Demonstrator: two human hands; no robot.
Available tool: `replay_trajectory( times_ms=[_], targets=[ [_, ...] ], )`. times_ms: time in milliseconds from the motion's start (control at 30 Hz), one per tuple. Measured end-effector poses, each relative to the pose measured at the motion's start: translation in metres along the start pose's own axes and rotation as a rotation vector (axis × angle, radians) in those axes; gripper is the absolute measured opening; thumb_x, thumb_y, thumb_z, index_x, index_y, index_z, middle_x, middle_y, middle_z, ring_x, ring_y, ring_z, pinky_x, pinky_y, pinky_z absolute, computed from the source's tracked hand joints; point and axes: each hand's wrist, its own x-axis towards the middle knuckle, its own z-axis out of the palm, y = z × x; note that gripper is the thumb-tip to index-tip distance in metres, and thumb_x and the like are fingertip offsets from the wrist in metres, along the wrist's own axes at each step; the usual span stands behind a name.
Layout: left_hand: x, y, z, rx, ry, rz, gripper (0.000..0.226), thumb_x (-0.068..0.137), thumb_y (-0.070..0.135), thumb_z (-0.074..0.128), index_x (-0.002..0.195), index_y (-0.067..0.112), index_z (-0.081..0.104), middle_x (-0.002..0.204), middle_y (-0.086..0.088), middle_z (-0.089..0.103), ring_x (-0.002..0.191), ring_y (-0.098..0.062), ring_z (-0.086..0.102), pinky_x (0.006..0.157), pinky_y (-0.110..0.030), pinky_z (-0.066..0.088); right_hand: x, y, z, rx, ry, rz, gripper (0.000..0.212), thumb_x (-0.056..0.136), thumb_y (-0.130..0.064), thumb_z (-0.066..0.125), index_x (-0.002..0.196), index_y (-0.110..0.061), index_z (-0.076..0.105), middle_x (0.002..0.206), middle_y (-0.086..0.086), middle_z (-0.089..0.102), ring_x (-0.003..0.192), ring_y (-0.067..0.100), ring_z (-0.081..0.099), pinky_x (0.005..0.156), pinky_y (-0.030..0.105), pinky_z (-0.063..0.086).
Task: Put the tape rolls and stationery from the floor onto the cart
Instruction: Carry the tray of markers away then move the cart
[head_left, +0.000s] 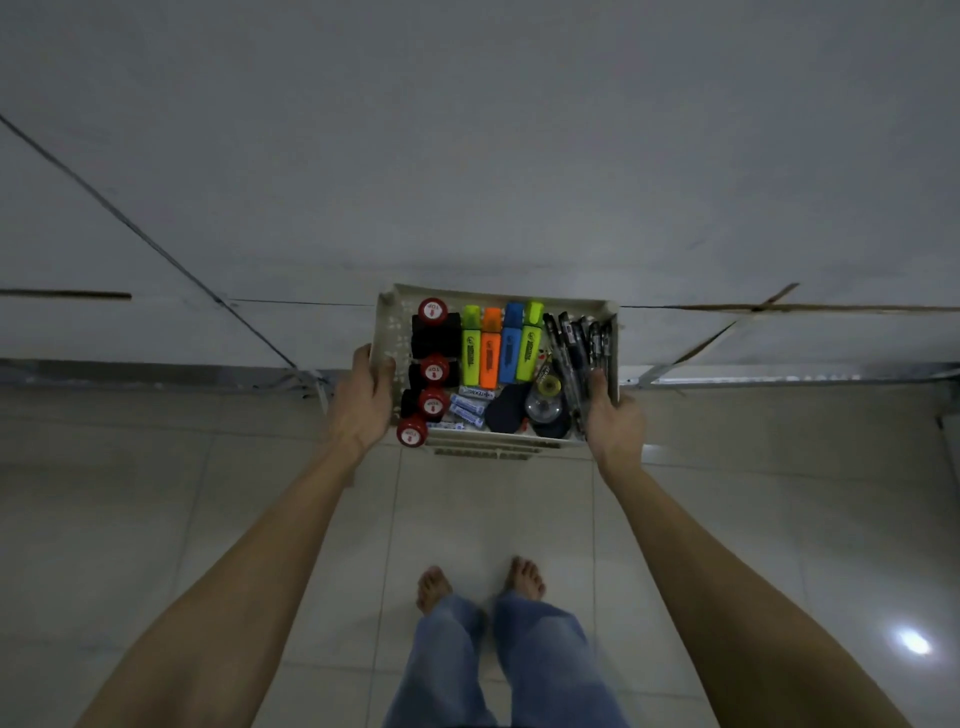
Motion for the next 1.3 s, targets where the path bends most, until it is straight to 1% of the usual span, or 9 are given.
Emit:
replay_trajectory(
  times_ms=[100,167,267,367,533,733,1000,1167,1300],
  targets=[
    [-0.011,0.001,-0.002,-0.118,0.0,-0.007,0.051,0.109,0.05,0.029,0.144,0.018,0.049,0.125,-0.001,0.065,0.107,-0.018,0.062,0.089,-0.034,0.047,-0.006,0.002,-0.003,0.049,-0.008,-0.033,0.056,0.098,-0.06,0.053,0.067,-0.014,0.054,0.058,0.001,0.05,0.052,0.015,0.048,0.048,0.02,0.042],
    [-0.02,-0.006,-0.003,-0.247,0.031,-0.045,0.053,0.109,0.052,0.025,0.141,0.022,0.055,0.124,0.006,0.064,0.107,-0.012,0.061,0.092,-0.03,0.044,-0.01,0.012,-0.007,0.099,-0.034,-0.085,0.057,0.096,-0.065,0.051,0.09,-0.01,0.064,0.075,0.003,0.061,0.069,0.016,0.058,0.065,0.023,0.05],
    [-0.038,-0.041,0.006,-0.504,0.139,-0.204,0.057,0.108,0.055,0.025,0.131,0.019,0.064,0.119,-0.003,0.072,0.105,-0.018,0.068,0.088,-0.035,0.052,-0.02,0.043,-0.014,0.144,-0.088,-0.148,0.07,0.086,-0.079,0.048,0.126,-0.022,0.056,0.114,0.005,0.066,0.102,0.021,0.065,0.087,0.041,0.055],
    [-0.07,-0.082,0.022,-0.592,0.191,-0.417,0.035,0.109,0.04,0.04,0.12,0.017,0.064,0.111,-0.008,0.069,0.098,-0.025,0.064,0.083,-0.037,0.05,-0.042,0.082,-0.019,0.148,-0.111,-0.164,0.072,0.084,-0.065,0.062,0.138,-0.018,0.049,0.124,0.006,0.062,0.108,0.017,0.062,0.087,0.028,0.051],
    [-0.105,-0.125,0.058,-0.486,0.098,-0.309,0.015,0.104,0.018,0.059,0.096,0.028,0.068,0.085,0.002,0.067,0.077,-0.016,0.06,0.078,-0.034,0.048,-0.037,0.143,-0.013,-0.055,-0.144,-0.18,0.052,0.089,-0.032,0.077,0.133,-0.025,0.05,0.124,0.009,0.058,0.104,0.023,0.064,0.083,0.036,0.056],
    [-0.088,-0.176,0.129,-0.333,-0.018,-0.108,0.013,0.101,0.012,0.061,0.109,0.016,0.07,0.105,-0.005,0.072,0.097,-0.017,0.067,0.085,-0.022,0.049,0.006,0.209,0.028,-0.226,-0.117,-0.326,0.053,0.089,-0.035,0.074,0.135,-0.021,0.051,0.123,0.003,0.056,0.099,0.016,0.061,0.083,0.036,0.054],
    [-0.017,-0.28,0.23,-0.234,0.037,0.035,0.015,0.099,0.015,0.065,0.112,0.019,0.07,0.108,-0.001,0.068,0.095,-0.006,0.065,0.081,-0.023,0.055,0.077,0.325,0.129,-0.174,0.026,-0.403,0.058,0.085,-0.033,0.078,0.135,-0.023,0.049,0.12,-0.001,0.055,0.101,0.018,0.062,0.079,0.036,0.055],
    [0.035,-0.35,0.311,-0.362,0.123,0.113,0.067,0.08,0.019,0.087,0.131,0.025,0.045,0.125,0.003,0.049,0.108,-0.009,0.059,0.073,-0.019,0.054,0.143,0.403,0.203,-0.062,0.139,-0.534,0.074,0.08,-0.031,0.084,0.141,-0.022,0.043,0.127,0.002,0.052,0.106,0.019,0.058,0.083,0.037,0.053],
    [0.064,-0.377,0.354,-0.372,0.124,0.303,0.086,0.075,0.021,0.091,0.13,0.051,0.032,0.14,0.006,0.04,0.118,-0.005,0.053,0.092,-0.024,0.049,0.175,0.44,0.242,0.058,0.186,-0.616,0.074,0.082,-0.032,0.084,0.143,-0.026,0.042,0.136,-0.001,0.056,0.112,0.015,0.06,0.087,0.03,0.052]
  ],
)
